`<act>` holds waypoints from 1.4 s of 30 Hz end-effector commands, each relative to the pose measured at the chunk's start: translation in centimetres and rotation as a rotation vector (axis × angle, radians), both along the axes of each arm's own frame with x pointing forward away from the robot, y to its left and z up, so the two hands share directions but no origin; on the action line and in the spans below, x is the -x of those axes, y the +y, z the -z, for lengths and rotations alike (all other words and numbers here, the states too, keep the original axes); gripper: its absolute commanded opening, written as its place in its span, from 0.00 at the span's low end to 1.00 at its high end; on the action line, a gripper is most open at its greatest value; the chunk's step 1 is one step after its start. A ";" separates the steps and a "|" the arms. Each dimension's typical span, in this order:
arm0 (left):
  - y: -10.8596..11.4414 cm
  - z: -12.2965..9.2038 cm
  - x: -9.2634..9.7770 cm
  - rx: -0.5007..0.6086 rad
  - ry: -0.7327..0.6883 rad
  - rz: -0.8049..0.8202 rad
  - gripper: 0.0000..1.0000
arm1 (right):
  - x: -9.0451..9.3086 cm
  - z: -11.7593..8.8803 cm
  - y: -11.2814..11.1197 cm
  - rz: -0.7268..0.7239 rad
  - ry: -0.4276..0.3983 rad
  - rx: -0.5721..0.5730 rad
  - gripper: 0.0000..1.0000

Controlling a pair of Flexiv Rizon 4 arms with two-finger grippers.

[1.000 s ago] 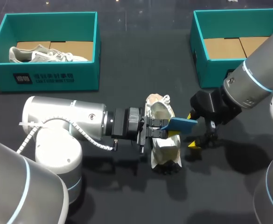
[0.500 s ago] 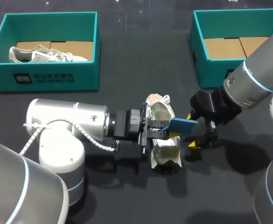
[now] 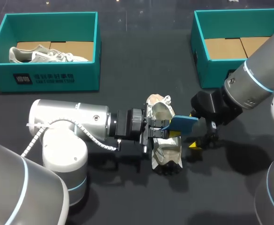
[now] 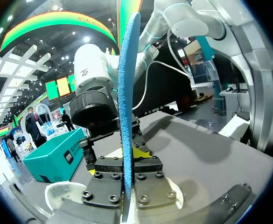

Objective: Take the shoe out of the shoebox, open the shoe tongue, remove and reinsert the insole, then place the shoe into the shoebox

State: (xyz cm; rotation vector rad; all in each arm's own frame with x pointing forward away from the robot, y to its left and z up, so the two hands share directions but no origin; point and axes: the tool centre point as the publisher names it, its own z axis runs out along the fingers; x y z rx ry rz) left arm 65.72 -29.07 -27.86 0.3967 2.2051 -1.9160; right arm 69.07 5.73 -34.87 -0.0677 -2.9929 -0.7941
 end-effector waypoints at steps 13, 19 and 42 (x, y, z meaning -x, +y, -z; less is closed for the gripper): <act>0.8 1.5 0.1 -0.021 -0.016 -0.024 0.00 | 0.0 0.1 0.1 0.001 -0.001 0.001 1.00; 1.3 2.2 -0.1 -0.023 -0.019 -0.032 0.00 | 0.0 0.1 0.1 0.001 -0.001 0.001 1.00; 1.8 5.7 -2.4 0.006 -0.050 -0.093 0.00 | 0.0 0.1 0.1 0.001 -0.001 0.001 1.00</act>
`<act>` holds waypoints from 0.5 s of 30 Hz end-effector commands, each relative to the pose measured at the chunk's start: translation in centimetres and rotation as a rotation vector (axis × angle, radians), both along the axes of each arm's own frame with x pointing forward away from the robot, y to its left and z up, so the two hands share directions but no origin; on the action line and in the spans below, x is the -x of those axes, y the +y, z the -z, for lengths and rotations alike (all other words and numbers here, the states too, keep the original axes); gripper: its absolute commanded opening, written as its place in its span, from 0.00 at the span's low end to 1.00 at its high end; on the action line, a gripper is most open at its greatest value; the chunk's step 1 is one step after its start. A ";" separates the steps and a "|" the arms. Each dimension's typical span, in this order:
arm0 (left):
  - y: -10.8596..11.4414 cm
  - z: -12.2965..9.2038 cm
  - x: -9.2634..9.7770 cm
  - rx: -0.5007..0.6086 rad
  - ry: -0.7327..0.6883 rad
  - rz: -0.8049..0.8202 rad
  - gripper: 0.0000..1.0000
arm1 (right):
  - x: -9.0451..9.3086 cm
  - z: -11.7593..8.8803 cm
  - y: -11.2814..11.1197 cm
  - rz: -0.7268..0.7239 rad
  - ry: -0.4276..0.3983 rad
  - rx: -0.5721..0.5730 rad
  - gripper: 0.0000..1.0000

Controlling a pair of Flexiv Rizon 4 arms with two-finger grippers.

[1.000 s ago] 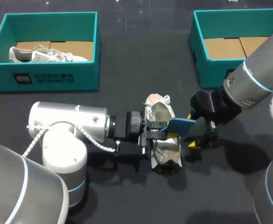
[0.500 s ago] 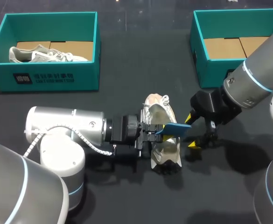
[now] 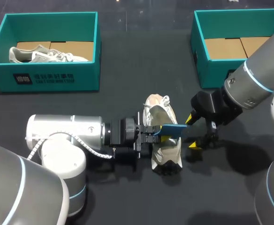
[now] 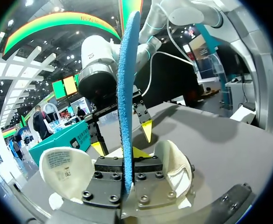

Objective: Take the shoe out of the shoebox, open the shoe tongue, remove and reinsert the insole, then place the shoe into the shoebox

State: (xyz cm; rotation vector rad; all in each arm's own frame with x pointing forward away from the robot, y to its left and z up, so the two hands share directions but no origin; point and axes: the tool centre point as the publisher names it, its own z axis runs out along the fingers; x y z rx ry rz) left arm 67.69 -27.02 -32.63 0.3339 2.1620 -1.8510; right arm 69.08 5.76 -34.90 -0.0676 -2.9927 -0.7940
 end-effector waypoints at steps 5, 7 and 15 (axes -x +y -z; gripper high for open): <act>-0.1 1.6 -1.0 -0.010 -0.036 -0.029 0.00 | 0.1 0.0 0.0 0.001 -0.001 0.001 1.00; -0.1 1.9 -1.2 -0.016 -0.040 -0.035 0.00 | 0.1 0.0 0.0 0.001 -0.001 0.001 1.00; 0.2 2.1 -1.3 -0.018 -0.042 -0.051 0.00 | 0.1 0.0 0.0 0.001 -0.001 0.001 1.00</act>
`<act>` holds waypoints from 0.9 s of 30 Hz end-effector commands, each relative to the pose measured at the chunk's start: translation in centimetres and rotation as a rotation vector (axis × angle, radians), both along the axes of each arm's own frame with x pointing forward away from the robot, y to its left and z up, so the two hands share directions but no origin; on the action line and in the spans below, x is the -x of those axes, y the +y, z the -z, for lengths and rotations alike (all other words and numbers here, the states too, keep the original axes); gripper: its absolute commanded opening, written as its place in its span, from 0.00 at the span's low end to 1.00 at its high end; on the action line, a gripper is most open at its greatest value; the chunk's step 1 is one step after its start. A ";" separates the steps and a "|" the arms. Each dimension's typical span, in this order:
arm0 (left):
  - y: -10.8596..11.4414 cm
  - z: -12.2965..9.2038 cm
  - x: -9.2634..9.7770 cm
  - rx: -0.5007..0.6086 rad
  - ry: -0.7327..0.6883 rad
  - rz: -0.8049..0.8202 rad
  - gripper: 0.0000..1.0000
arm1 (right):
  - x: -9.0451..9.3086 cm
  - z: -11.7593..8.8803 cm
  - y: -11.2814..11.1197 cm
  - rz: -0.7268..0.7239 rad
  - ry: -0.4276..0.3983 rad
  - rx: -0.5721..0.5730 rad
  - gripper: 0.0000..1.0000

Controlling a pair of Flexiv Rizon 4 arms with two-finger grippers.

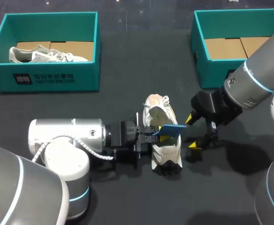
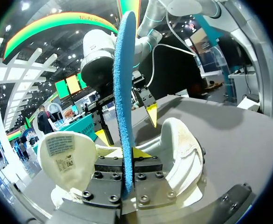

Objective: Take the shoe out of the shoebox, open the shoe tongue, remove and reinsert the insole, then place the shoe into the shoebox

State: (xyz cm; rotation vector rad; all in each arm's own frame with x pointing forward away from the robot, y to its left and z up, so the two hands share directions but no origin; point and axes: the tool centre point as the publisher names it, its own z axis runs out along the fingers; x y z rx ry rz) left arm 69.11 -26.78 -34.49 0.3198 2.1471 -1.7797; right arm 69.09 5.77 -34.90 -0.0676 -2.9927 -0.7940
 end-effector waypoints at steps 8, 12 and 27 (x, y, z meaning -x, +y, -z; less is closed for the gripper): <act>-0.1 -0.9 0.5 0.033 0.002 -0.001 0.25 | 0.1 0.0 0.0 0.001 -0.001 0.001 1.00; -0.1 -1.3 0.7 0.041 -0.007 0.005 0.42 | 0.1 0.0 0.0 0.001 -0.001 0.001 1.00; -1.2 -3.8 2.0 0.068 -0.053 0.022 0.42 | 0.1 0.0 0.0 0.001 -0.001 0.001 1.00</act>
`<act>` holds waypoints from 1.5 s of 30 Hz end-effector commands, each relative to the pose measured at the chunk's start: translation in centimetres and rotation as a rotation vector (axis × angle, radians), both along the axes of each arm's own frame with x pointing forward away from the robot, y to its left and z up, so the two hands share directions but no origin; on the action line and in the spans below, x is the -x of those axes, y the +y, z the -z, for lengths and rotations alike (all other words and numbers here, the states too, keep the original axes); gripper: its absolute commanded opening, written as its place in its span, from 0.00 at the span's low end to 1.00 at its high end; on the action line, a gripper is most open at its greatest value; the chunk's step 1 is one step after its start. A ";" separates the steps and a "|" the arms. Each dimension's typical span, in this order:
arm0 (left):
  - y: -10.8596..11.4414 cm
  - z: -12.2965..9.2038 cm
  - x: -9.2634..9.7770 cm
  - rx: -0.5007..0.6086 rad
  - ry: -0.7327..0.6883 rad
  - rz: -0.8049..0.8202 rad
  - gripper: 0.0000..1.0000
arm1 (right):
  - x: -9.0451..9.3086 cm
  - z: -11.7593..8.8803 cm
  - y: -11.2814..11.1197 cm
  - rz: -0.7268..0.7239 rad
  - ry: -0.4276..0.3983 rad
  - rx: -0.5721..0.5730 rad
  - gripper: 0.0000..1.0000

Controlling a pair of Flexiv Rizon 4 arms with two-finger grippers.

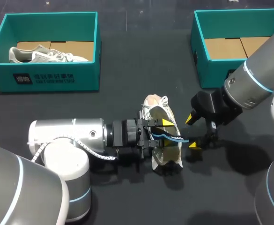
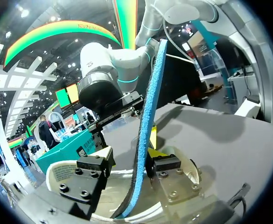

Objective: Take the shoe out of the shoebox, open the shoe tongue, remove and reinsert the insole, then place the shoe into the shoebox

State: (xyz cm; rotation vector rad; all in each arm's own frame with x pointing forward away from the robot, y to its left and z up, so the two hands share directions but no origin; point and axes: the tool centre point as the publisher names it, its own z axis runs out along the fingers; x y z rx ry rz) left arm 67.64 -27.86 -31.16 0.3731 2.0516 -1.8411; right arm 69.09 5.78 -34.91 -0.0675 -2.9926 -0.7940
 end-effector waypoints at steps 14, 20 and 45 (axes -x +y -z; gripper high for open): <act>-0.2 0.4 0.4 -0.007 -0.061 0.019 0.00 | 0.1 0.0 0.0 0.001 -0.001 0.001 1.00; 0.0 1.4 -0.4 -0.031 -0.119 0.014 0.00 | 0.1 0.0 0.0 0.001 -0.001 0.001 1.00; 0.3 1.8 -1.4 -0.051 -0.138 -0.019 0.35 | 0.1 0.0 0.0 0.001 -0.001 0.001 1.00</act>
